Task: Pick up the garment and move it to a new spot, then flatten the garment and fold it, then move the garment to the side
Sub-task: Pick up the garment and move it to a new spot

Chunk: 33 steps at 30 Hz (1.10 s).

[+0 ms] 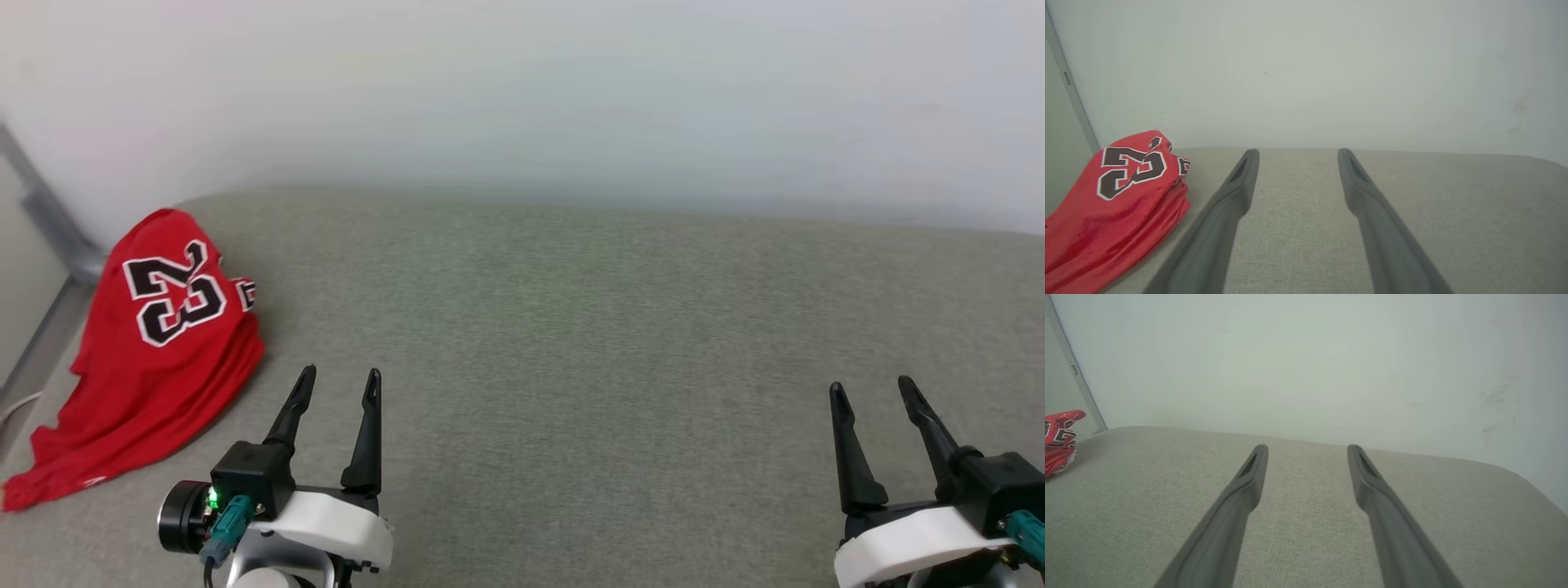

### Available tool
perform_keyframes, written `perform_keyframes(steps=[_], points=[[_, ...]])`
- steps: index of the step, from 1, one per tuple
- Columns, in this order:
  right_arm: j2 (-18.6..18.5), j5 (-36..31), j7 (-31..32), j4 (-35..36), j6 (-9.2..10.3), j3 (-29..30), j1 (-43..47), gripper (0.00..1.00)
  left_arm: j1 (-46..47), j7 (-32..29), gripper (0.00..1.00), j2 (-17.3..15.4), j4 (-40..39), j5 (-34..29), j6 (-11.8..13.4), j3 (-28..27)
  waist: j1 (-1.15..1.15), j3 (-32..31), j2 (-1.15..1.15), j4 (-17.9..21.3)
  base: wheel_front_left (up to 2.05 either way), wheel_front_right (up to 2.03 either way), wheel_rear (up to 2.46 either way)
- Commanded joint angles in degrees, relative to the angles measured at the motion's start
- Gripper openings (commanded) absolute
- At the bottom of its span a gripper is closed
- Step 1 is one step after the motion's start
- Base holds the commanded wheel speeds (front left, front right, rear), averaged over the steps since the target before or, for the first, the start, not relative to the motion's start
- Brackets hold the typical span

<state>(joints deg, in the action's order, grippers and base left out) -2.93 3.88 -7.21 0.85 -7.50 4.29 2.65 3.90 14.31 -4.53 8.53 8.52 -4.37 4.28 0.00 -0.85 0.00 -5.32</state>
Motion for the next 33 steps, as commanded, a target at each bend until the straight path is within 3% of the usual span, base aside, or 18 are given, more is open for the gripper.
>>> perform_keyframes(steps=[1, 17, 25, 33], points=[[0.08, -1.44, -0.46, 0.72, 0.02, -0.38, 0.45, 1.0, 0.89, 0.59, 1.0, 0.32, -0.06, -1.44, -0.17, -0.38, 0.0, 0.21, 0.0, -2.32, 0.0, 0.0, 0.0], [0.07, -3.15, -0.8, 2.39, 0.04, -4.79, -0.67, 1.0, 1.08, 0.91, 1.0, 1.37, 0.03, -0.59, -1.05, -4.0, 0.0, 1.26, 0.0, -18.08, 0.0, 0.0, 0.0], [0.08, -2.89, -0.64, 2.79, 0.03, -5.87, -1.18, 1.0, 0.41, 0.91, 1.0, 1.59, 0.16, 0.18, -1.65, -4.23, 0.0, 1.21, 0.0, -24.11, 0.0, 0.0, 0.0], [-0.04, -2.7, -0.04, 1.21, 0.04, -9.04, -4.25, 1.0, -0.65, 0.91, 1.0, 1.67, -1.82, 1.93, -1.26, -6.49, 0.0, 2.67, 0.0, -25.31, 0.0, 0.0, 0.0]])
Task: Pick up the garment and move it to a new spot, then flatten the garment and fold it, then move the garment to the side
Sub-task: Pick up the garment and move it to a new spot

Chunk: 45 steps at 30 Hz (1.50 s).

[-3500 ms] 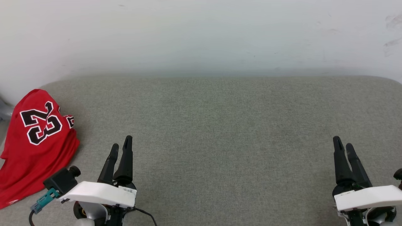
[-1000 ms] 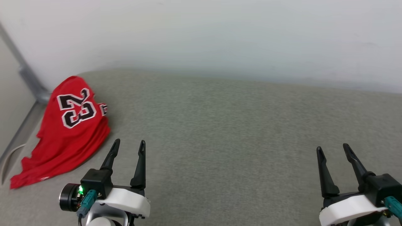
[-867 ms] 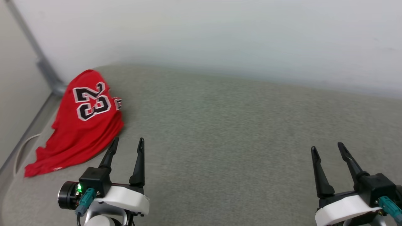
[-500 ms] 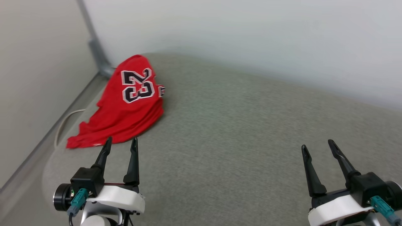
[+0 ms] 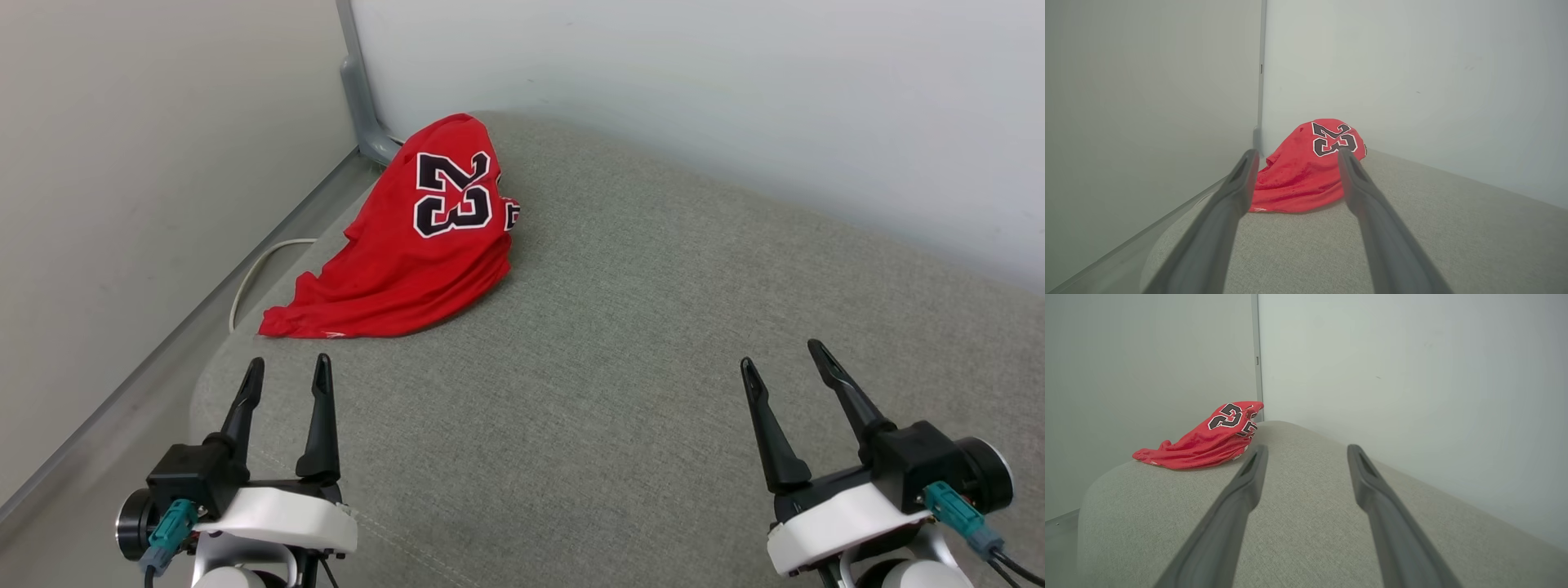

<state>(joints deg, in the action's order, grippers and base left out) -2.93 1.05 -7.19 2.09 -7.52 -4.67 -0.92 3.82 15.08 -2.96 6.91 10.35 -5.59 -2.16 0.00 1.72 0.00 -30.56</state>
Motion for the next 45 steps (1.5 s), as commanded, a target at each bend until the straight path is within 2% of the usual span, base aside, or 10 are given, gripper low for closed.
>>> perform_keyframes(steps=[1, 13, 18, 23, 26, 27, 32, 35, 42, 45], points=[[-0.18, 0.21, -0.14, -0.32, 0.06, -0.23, -1.02, 1.0, -0.71, 0.14, 1.0, 0.09, -0.4, 0.42, 0.07, -0.16, 0.0, 0.19, 0.0, -0.11, 0.0, 0.0, 0.0], [-1.05, 1.45, -0.54, -2.38, 0.06, 0.06, -1.91, 1.0, 1.29, 0.14, 1.0, 0.12, 0.56, 1.5, 0.14, 0.12, 0.0, 0.66, 0.0, -0.15, 0.0, 0.0, 0.0], [-1.5, 0.99, 0.85, -0.1, 0.06, 2.18, -1.09, 1.0, 8.52, 0.13, 1.0, -0.14, 6.1, 2.75, -0.99, 0.21, 0.0, 3.57, 0.0, 0.1, 0.0, 0.0, 0.0], [-2.34, 0.27, 2.79, 3.03, 0.07, 2.54, -3.24, 1.0, 18.81, -1.0, 1.0, -3.28, 14.23, 7.06, -1.63, -1.35, 0.0, 9.46, 0.0, 4.73, 0.0, 0.0, 0.0], [-2.73, 0.04, 3.67, 4.86, 0.06, 2.97, -5.27, 1.0, 26.34, -6.88, 1.0, -7.77, 19.65, 11.06, -1.83, -1.31, 0.0, 14.3, 0.0, 8.68, 0.0, 0.0, 0.0], [-2.87, -0.18, 3.73, 5.75, 0.06, 3.28, -6.95, 1.0, 32.07, -13.12, 1.0, -11.55, 21.75, 15.85, -1.9, 0.72, 0.0, 17.66, 0.0, 11.24, 0.0, 0.0, 0.0], [-2.54, -0.55, 3.35, 6.61, 0.06, 3.04, -9.57, 1.0, 38.28, -28.11, 1.0, -18.98, 25.69, 24.14, -1.92, 4.28, 0.0, 22.48, 0.0, 14.66, 0.0, 0.0, 0.0], [-2.27, -0.62, 3.1, 7.01, 0.06, 2.64, -10.78, 1.0, 41.2, -35.43, 1.0, -22.32, 27.9, 27.18, -1.92, 4.61, 0.0, 24.66, 0.0, 16.37, 0.0, 0.0, 0.0], [-1.6, -0.72, 2.63, 7.83, 0.06, 1.98, -12.84, 1.0, 45.12, -45.42, 1.0, -27.09, 33.98, 27.89, -1.19, 5.78, 0.0, 28.79, 0.0, 19.34, 0.0, 0.0, 0.0], [-1.36, -0.34, 2.37, 8.0, 0.06, 2.0, -13.51, 1.0, 45.54, -49.37, 1.0, -27.52, 37.01, 28.11, -0.68, 6.69, 0.0, 29.83, 0.0, 20.05, 0.0, 0.0, 0.0]])
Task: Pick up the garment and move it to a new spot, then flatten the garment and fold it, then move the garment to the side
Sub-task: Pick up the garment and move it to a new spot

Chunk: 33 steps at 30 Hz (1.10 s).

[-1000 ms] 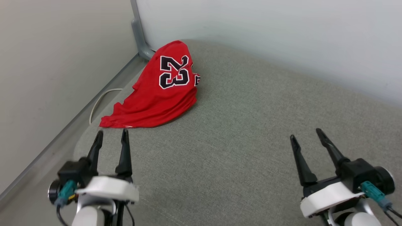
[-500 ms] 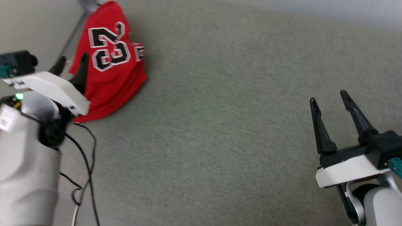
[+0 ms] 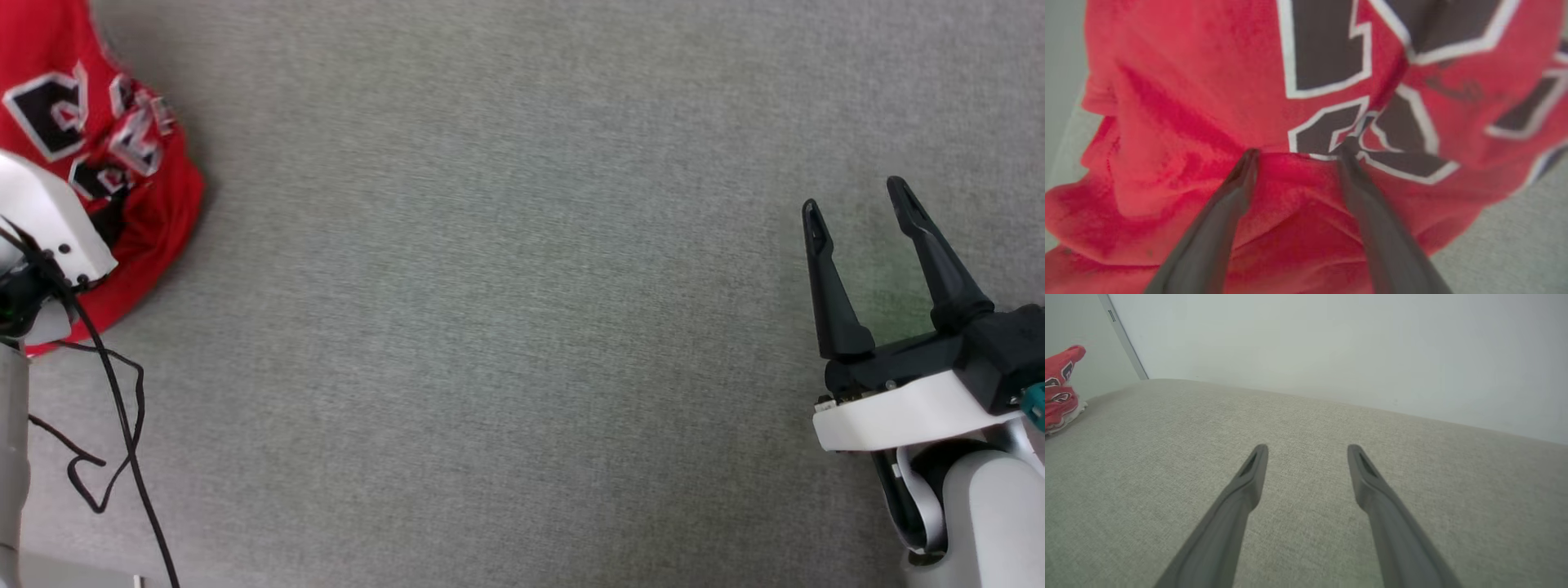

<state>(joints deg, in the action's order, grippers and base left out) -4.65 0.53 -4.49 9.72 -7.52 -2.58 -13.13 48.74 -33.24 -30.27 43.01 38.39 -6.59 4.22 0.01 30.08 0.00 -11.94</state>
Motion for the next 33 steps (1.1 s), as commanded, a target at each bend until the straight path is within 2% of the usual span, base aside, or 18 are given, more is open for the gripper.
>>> perform_keyframes(steps=[1, 5, 6, 7, 8, 10, 14, 15, 22, 28, 33], points=[[0.4, 0.23, -0.41, 0.42, 0.06, -0.1, -1.42, 1.0, 0.55, -2.28, 1.0, -0.31, 2.0, 0.35, 1.04, 0.21, -0.01, 1.74, 0.0, 1.68, 0.0, 0.0, 0.0], [0.64, 0.44, -0.61, 0.25, 0.06, -0.02, -1.7, 1.0, -1.11, -6.97, 1.0, 0.07, 6.33, -0.19, 3.66, 1.4, -0.01, 2.31, 0.0, 2.4, 0.0, 0.0, 0.0], [0.69, 0.48, -0.61, 0.2, 0.06, -0.01, -1.82, 1.0, -1.27, -7.87, 0.91, 0.04, 6.86, -0.37, 4.12, 1.7, -0.01, 2.35, 0.0, 2.5, 0.0, 0.0, 0.0], [0.72, 0.54, -0.58, 0.17, 0.06, 0.06, -1.94, 1.0, -1.35, -7.77, 0.24, -0.01, 6.89, -0.45, 4.42, 1.72, -0.01, 2.42, 0.0, 2.56, 0.0, 0.0, 0.0], [0.78, 0.59, -0.65, 0.11, 0.06, 0.16, -2.05, 1.0, -1.24, -7.19, 0.0, -0.04, 6.72, -0.57, 4.64, 1.67, -0.01, 2.43, 0.0, 2.59, 0.0, 0.0, 0.0], [0.83, 0.68, -0.88, -0.18, 0.06, 0.42, -2.0, 1.0, -1.34, -6.17, 0.0, -0.38, 5.92, -1.28, 4.07, 2.4, -0.01, 2.1, 0.0, 2.53, 0.0, 0.0, 0.0], [1.01, 1.04, -1.49, -1.17, 0.06, 0.89, -1.18, 1.0, 0.05, 0.86, 0.0, -1.25, 3.34, -3.33, 4.68, 2.48, -0.01, -0.09, 0.0, 1.93, 0.0, 0.0, 0.0], [1.01, 1.04, -1.49, -1.17, 0.06, 0.89, -1.18, 1.0, 0.05, 0.86, 0.0, -1.25, 3.34, -3.33, 4.68, 2.48, -0.01, -0.09, 0.0, 1.93, 0.0, 0.0, 0.0], [1.48, 2.16, -2.26, -2.81, 0.06, 1.53, 1.22, 1.0, 0.52, 13.26, 0.0, -1.34, -0.2, -7.15, 5.6, 3.64, -0.01, -7.19, 0.0, 0.58, 0.0, 0.0, 0.0], [1.79, 3.02, -2.99, -3.56, 0.06, 3.64, 4.83, 1.0, 0.74, 23.36, 0.0, 1.25, -3.5, -9.2, 6.78, 4.29, -0.01, -14.13, 0.0, -0.31, 0.0, 0.0, 0.0], [1.86, 5.3, -3.11, -4.21, 0.05, 4.42, 8.05, 1.0, -0.43, 28.23, 0.0, 3.45, -6.04, -10.65, 7.62, 5.93, -0.01, -19.57, 0.0, 0.94, 0.0, 0.0, 0.0]])
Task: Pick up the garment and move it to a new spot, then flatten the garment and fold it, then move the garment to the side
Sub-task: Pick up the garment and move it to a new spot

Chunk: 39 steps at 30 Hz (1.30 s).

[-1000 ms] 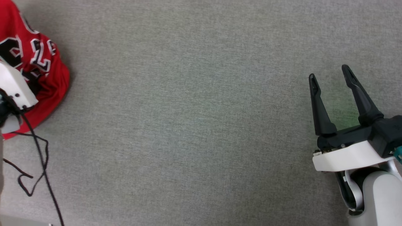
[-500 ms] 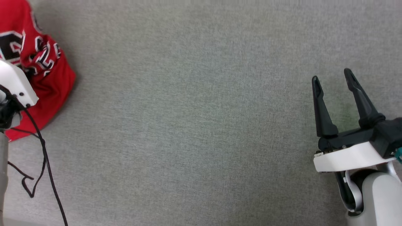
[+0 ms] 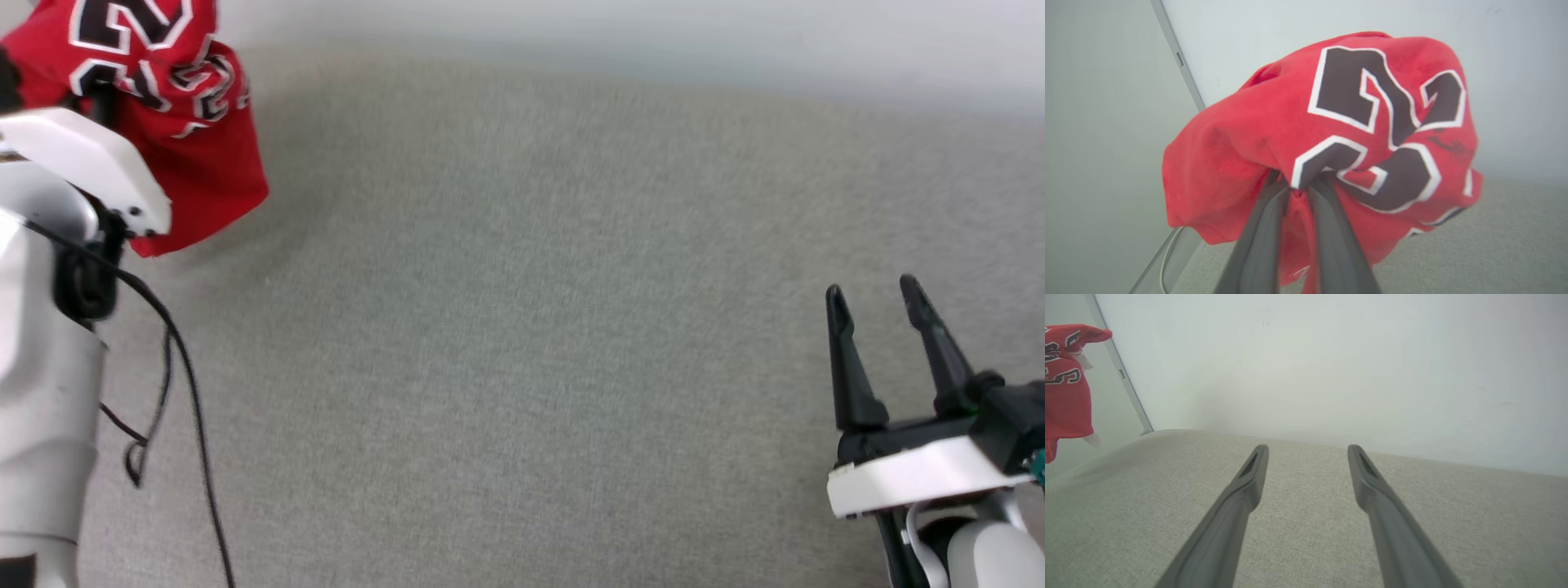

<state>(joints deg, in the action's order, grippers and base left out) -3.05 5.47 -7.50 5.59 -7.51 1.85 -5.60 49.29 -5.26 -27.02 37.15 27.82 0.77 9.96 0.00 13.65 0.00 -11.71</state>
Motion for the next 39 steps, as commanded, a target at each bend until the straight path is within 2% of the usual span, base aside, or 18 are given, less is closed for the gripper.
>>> perform_keyframes(steps=[1, 6, 13, 19, 24, 31, 38, 39], points=[[0.26, 0.87, -0.23, -0.24, 0.04, -0.01, 1.13, 1.0, -1.57, 0.74, 0.0, 0.6, -0.64, -0.15, 0.05, 0.46, 0.0, -4.25, 0.0, 1.31, 0.0, 0.0, 0.0], [0.21, 1.89, -0.1, -0.27, 0.05, 0.64, 4.23, 1.0, -4.51, 2.01, 0.0, 2.02, -4.16, 0.35, -1.16, 1.8, 0.0, -7.67, 0.0, 4.73, 0.0, 0.0, 0.0], [0.23, 2.3, 0.56, 0.83, 0.04, 1.03, 7.17, 1.0, -11.88, 0.41, 0.0, 5.06, -11.64, 1.27, -1.66, 4.65, 0.0, -9.8, 0.0, 11.06, 0.0, 0.0, 0.0], [0.23, 1.9, 1.41, 2.04, 0.04, 0.93, 8.12, 1.0, -18.4, -2.18, 0.0, 9.65, -18.58, 1.59, -2.74, 10.34, 0.0, -9.46, 0.0, 16.15, 0.0, 0.0, 0.0], [0.22, 2.71, 1.47, 2.74, 0.04, 1.14, 8.34, 1.0, -22.54, -4.51, 0.0, 13.69, -22.1, 0.5, -4.31, 17.39, 0.0, -7.5, 0.0, 19.25, 0.0, 0.0, 0.0], [0.21, 4.38, 0.45, 2.27, 0.04, 0.91, 6.45, 1.0, -26.03, -6.13, 0.0, 17.44, -22.07, -3.23, -5.93, 27.38, 0.0, -3.46, 0.0, 21.26, 0.0, 0.0, 0.0], [0.22, 4.31, -0.51, 1.25, 0.04, 0.86, 5.28, 1.0, -27.69, -5.84, 0.0, 18.62, -18.87, -4.34, -7.31, 33.89, 0.0, -1.38, 0.0, 20.8, 0.0, 0.0, 0.0], [0.22, 4.13, -0.47, 1.09, 0.04, 0.74, 5.16, 1.0, -27.99, -5.28, 0.12, 18.99, -18.79, -3.88, -7.41, 34.24, 0.0, -1.45, 0.0, 20.57, 0.0, 0.0, 0.0]])
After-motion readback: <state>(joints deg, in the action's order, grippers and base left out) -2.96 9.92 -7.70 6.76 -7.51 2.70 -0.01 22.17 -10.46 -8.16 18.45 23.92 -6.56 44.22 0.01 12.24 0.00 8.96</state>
